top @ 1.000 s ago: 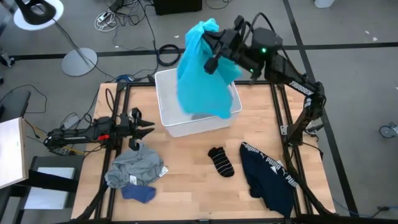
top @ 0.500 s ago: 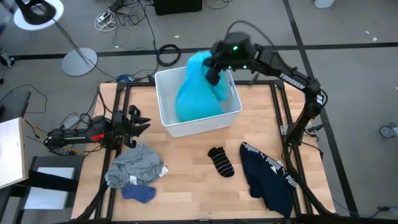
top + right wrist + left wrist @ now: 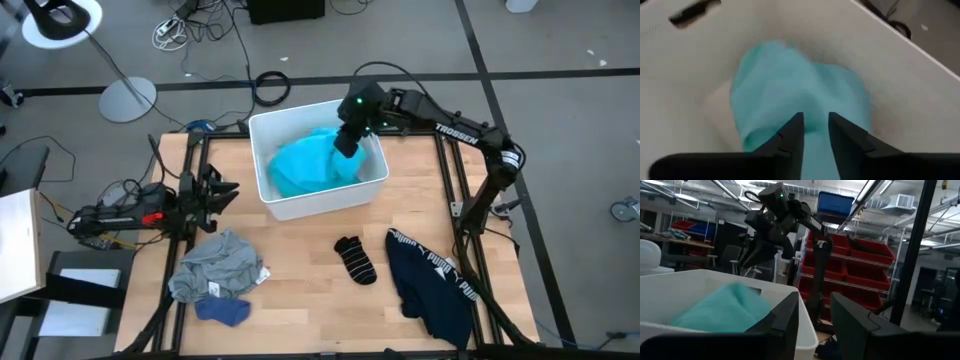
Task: Sort clothes
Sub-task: Put the light blue short into the white laundry bin, then put the black sock into the white laundry bin
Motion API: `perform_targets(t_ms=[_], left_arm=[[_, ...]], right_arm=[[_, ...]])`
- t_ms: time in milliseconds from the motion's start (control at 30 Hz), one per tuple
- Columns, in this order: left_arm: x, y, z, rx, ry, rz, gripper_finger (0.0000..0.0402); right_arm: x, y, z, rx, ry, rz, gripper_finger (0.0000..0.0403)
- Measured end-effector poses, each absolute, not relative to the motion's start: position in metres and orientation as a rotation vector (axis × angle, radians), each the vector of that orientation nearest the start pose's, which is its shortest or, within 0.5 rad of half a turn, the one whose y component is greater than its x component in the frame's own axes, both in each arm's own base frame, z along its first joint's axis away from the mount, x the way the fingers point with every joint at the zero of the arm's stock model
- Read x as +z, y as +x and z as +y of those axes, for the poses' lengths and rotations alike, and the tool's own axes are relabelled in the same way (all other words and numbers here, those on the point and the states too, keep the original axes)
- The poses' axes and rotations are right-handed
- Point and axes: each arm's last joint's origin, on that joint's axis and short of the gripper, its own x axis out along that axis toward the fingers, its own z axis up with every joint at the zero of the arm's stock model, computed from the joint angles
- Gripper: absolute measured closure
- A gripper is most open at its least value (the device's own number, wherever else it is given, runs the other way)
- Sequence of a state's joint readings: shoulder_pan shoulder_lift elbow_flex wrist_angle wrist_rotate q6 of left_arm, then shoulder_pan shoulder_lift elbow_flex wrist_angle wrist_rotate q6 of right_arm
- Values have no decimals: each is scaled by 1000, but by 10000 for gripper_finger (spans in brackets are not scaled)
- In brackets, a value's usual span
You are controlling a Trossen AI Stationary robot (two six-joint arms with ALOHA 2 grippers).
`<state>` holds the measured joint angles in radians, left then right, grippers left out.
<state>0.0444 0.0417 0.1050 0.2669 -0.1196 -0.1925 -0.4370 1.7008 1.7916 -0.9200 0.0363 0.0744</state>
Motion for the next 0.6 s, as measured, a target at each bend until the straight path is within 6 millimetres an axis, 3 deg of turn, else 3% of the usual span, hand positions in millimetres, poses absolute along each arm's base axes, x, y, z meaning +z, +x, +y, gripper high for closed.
perform_targets(t_ms=[133, 300, 600], left_arm=[[235, 94, 8, 137, -191, -293, 284], [250, 118, 8, 146, -174, -155, 285], [267, 205, -9, 88, -140, 165, 285]], right_arm=[[389, 313, -145, -455, 225, 856, 274], [407, 296, -133, -444, 221, 877, 242], [439, 247, -87, -442, 262, 884, 236]])
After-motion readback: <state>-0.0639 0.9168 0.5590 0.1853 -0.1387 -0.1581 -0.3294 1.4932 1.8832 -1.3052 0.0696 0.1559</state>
